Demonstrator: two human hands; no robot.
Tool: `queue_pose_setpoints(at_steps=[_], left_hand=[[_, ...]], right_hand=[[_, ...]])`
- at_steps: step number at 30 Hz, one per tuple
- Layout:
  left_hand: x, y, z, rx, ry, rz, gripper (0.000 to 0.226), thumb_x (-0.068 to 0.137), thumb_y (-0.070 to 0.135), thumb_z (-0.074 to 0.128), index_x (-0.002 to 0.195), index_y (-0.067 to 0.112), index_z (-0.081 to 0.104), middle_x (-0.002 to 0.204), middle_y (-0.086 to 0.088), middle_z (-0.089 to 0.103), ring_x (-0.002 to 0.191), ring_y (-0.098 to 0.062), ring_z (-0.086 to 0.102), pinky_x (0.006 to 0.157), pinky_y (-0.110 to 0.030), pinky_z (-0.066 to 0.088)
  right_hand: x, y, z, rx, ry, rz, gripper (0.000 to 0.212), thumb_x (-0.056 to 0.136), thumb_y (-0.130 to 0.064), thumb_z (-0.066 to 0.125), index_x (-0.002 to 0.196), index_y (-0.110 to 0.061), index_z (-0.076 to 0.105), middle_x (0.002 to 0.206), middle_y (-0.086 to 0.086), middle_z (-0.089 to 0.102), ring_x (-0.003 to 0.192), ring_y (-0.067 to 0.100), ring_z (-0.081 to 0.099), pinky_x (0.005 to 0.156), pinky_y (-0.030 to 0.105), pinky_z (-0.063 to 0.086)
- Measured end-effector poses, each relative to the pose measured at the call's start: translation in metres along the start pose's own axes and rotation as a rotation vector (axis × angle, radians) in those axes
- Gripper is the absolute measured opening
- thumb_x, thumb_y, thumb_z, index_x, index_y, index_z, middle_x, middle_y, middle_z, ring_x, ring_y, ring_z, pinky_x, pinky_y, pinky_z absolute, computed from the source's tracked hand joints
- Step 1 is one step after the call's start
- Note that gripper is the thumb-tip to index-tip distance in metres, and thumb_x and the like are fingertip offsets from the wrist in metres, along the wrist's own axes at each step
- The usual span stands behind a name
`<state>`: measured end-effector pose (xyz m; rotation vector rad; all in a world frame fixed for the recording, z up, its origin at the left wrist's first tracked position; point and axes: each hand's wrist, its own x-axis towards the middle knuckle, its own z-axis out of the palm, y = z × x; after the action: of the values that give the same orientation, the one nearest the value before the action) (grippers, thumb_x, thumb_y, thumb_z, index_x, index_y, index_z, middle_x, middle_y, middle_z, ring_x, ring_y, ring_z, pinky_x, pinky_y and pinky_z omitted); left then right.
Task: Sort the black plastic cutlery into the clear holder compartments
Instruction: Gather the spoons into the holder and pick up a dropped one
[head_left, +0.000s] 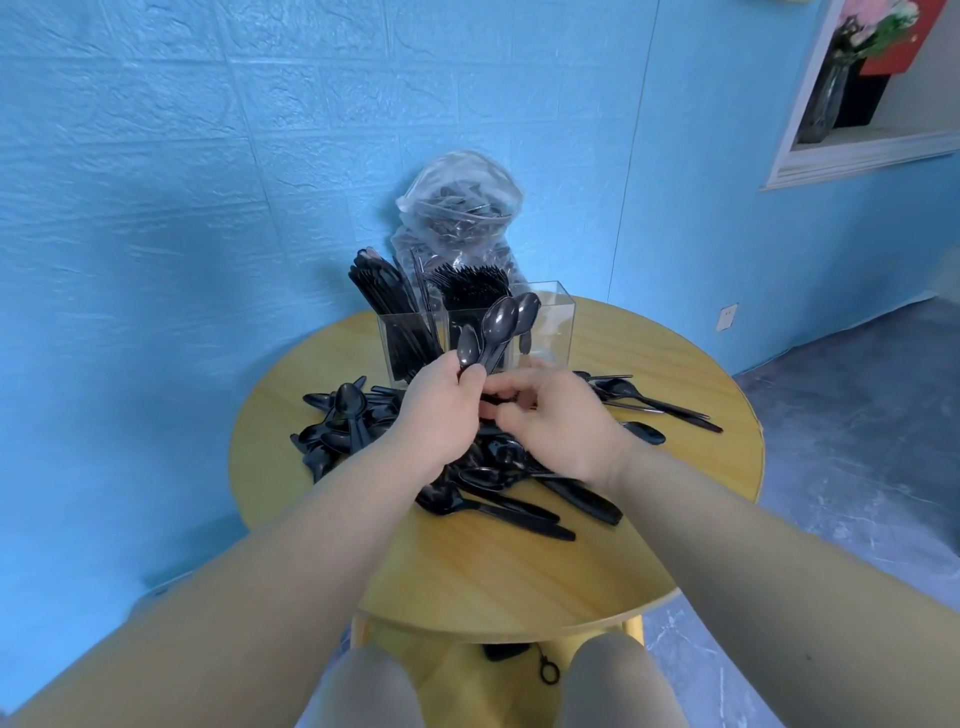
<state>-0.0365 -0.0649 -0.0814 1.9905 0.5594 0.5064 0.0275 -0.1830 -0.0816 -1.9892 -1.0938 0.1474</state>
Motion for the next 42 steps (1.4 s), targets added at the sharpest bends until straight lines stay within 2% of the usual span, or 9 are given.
queue_pose_setpoints(at_steps=[4, 6, 8, 12, 20, 26, 32, 37, 42], left_hand=[[-0.003, -0.002, 0.003, 0.023, 0.032, 0.070, 0.026, 0.102, 0.022, 0.034, 0.099, 0.011, 0.057, 0.076, 0.002, 0.058, 0.059, -0.012, 0.046, 0.046, -0.013, 0.036], [-0.003, -0.004, 0.008, 0.016, 0.045, 0.104, 0.026, 0.102, 0.022, 0.034, 0.101, 0.010, 0.057, 0.069, 0.008, 0.052, 0.054, -0.009, 0.042, 0.040, -0.009, 0.032], [-0.003, -0.005, 0.013, 0.028, 0.045, 0.151, 0.025, 0.102, 0.021, 0.035, 0.100, 0.011, 0.057, 0.067, 0.011, 0.050, 0.052, -0.005, 0.042, 0.043, -0.009, 0.034], [0.000, -0.007, 0.020, 0.107, 0.037, 0.216, 0.022, 0.101, 0.025, 0.037, 0.095, 0.017, 0.057, 0.068, 0.006, 0.056, 0.057, -0.005, 0.050, 0.051, -0.006, 0.039], [0.007, -0.021, 0.023, 0.207, 0.115, 0.272, 0.018, 0.099, 0.029, 0.043, 0.106, 0.027, 0.060, 0.083, 0.018, 0.066, 0.071, 0.014, 0.059, 0.063, 0.000, 0.038], [0.013, -0.030, 0.021, 0.236, 0.250, 0.271, 0.019, 0.097, 0.031, 0.046, 0.083, 0.027, 0.058, 0.069, 0.009, 0.066, 0.059, -0.002, 0.061, 0.049, -0.022, 0.045], [0.020, -0.033, 0.019, 0.224, 0.314, 0.246, 0.019, 0.096, 0.030, 0.048, 0.088, 0.019, 0.061, 0.072, 0.006, 0.066, 0.066, -0.012, 0.063, 0.060, -0.032, 0.051], [0.020, -0.034, 0.021, 0.279, 0.255, 0.323, 0.017, 0.097, 0.029, 0.047, 0.090, 0.020, 0.059, 0.056, 0.005, 0.050, 0.053, -0.014, 0.049, 0.051, -0.030, 0.042], [0.019, -0.034, 0.022, 0.222, 0.196, 0.340, 0.016, 0.099, 0.029, 0.041, 0.104, 0.024, 0.056, 0.069, 0.004, 0.063, 0.066, -0.011, 0.063, 0.063, -0.040, 0.053]], right_hand=[[0.011, 0.009, -0.010, 0.208, 0.310, 0.174, 0.016, 0.092, -0.017, 0.051, 0.091, -0.026, 0.064, 0.074, -0.011, 0.058, 0.059, 0.006, 0.051, 0.060, 0.023, 0.043], [0.018, 0.012, -0.013, 0.313, 0.430, 0.222, 0.012, 0.094, -0.023, 0.048, 0.095, -0.030, 0.057, 0.077, -0.010, 0.059, 0.066, 0.011, 0.057, 0.068, 0.033, 0.051], [0.024, 0.014, -0.014, 0.403, 0.448, 0.245, 0.013, 0.096, -0.025, 0.046, 0.106, -0.032, 0.051, 0.084, -0.007, 0.062, 0.070, 0.009, 0.059, 0.075, 0.034, 0.054], [0.033, 0.021, -0.014, 0.431, 0.468, 0.264, 0.026, 0.096, -0.026, 0.046, 0.120, -0.025, 0.055, 0.082, -0.004, 0.064, 0.063, 0.002, 0.058, 0.066, 0.028, 0.053], [0.038, 0.039, -0.011, 0.604, 0.587, 0.313, 0.010, 0.091, -0.013, 0.057, 0.090, -0.006, 0.065, 0.074, 0.003, 0.064, 0.056, 0.004, 0.063, 0.063, 0.023, 0.055], [0.043, 0.042, -0.013, 0.713, 0.671, 0.296, 0.013, 0.089, -0.008, 0.059, 0.080, -0.018, 0.059, 0.067, -0.002, 0.059, 0.052, 0.007, 0.058, 0.059, 0.023, 0.050], [0.047, 0.043, -0.016, 0.748, 0.640, 0.289, 0.017, 0.088, -0.003, 0.054, 0.076, -0.015, 0.056, 0.071, 0.002, 0.059, 0.052, 0.010, 0.051, 0.056, 0.023, 0.045], [0.054, 0.040, 0.000, 0.780, 0.498, 0.277, 0.016, 0.088, -0.001, 0.054, 0.078, -0.012, 0.059, 0.077, 0.009, 0.064, 0.056, 0.013, 0.056, 0.059, 0.023, 0.049], [0.057, 0.045, 0.001, 0.762, 0.485, 0.250, 0.005, 0.089, -0.002, 0.059, 0.093, -0.003, 0.062, 0.078, 0.010, 0.059, 0.053, 0.010, 0.062, 0.061, 0.022, 0.053]])
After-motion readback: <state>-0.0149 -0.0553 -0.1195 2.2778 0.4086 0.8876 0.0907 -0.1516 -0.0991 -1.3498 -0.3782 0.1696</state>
